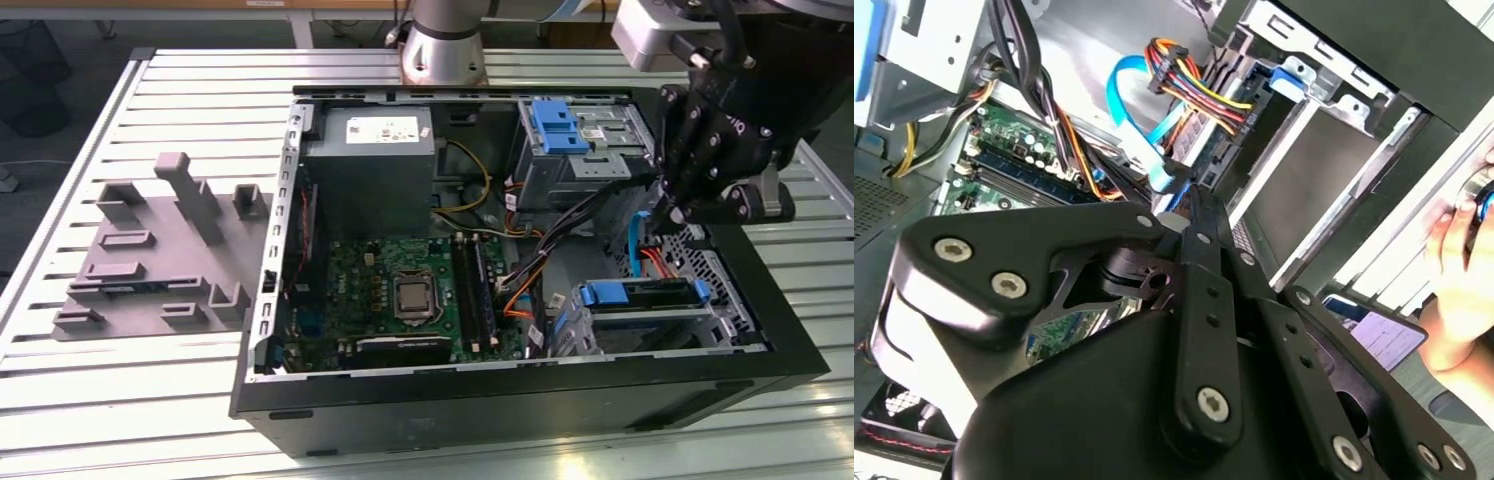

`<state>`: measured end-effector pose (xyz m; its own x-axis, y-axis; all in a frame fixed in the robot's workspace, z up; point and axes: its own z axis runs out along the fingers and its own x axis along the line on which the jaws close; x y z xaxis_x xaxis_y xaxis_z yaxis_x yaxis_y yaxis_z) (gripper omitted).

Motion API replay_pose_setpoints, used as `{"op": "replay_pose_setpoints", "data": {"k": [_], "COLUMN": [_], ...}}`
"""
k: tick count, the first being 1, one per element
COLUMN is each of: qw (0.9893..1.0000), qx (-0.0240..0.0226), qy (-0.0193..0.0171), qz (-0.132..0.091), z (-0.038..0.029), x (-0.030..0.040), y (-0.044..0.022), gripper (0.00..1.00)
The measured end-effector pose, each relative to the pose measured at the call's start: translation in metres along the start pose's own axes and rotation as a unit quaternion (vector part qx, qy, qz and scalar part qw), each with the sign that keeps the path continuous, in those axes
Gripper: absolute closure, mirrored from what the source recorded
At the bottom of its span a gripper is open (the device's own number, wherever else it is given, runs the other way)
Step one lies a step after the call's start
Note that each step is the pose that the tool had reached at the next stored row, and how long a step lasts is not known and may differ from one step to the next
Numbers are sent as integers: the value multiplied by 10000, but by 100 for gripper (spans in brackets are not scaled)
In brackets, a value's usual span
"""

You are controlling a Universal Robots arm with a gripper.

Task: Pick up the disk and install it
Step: 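Insert the second disk wire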

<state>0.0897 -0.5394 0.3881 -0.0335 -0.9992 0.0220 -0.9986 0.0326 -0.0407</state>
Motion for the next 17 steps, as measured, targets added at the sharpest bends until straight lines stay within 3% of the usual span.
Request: {"op": "replay_pose_setpoints", "data": {"k": [5,17], "qw": [10000,10000], "qx": [0,-3], "qy": [3,2], "qz": [17,29], "z": [-7,-33], "x": [-86,-105], "y": [2,2], "gripper": [89,89]}}
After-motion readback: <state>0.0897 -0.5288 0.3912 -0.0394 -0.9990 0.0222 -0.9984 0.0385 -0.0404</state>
